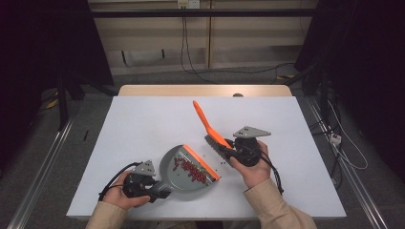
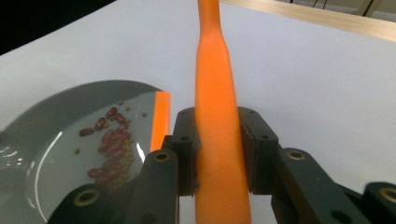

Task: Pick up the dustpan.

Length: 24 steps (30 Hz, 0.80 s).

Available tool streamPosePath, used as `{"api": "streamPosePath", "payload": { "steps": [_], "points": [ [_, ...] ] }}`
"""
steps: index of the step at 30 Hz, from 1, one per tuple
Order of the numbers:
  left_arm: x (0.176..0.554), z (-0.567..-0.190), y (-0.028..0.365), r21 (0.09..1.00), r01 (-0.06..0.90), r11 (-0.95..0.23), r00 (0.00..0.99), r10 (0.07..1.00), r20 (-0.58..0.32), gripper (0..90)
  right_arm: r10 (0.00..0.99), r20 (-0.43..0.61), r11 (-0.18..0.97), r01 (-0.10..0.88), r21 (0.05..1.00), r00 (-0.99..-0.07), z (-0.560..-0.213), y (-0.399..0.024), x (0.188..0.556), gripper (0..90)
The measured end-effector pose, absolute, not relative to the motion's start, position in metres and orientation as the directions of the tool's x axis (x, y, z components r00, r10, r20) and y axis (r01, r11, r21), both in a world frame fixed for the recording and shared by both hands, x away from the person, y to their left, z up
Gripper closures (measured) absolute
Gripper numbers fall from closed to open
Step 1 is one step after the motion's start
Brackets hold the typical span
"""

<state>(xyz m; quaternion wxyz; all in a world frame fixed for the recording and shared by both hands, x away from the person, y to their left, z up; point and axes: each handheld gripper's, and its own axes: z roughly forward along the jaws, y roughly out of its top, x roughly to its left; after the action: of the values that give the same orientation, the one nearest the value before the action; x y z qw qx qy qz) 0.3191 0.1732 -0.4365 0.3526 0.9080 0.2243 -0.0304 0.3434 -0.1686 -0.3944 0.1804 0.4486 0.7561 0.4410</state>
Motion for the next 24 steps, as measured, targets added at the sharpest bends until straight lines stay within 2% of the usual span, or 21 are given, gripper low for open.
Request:
{"api": "streamPosePath", "payload": {
  "steps": [16, 24],
  "points": [
    [0.315, -0.436, 0.176, 0.639, 0.421, -0.643, 0.902, 0.369, -0.223, 60.2, 0.875, 0.092, 0.208, 0.541, 0.815, -0.475, -0.408, -0.190, 0.344, 70.7],
    [0.314, -0.437, 0.174, 0.636, 0.423, -0.645, 0.902, 0.365, -0.229, 60.3, 0.873, 0.086, 0.228, 0.558, 0.798, -0.480, -0.418, -0.182, 0.345, 70.7]
  ]
}}
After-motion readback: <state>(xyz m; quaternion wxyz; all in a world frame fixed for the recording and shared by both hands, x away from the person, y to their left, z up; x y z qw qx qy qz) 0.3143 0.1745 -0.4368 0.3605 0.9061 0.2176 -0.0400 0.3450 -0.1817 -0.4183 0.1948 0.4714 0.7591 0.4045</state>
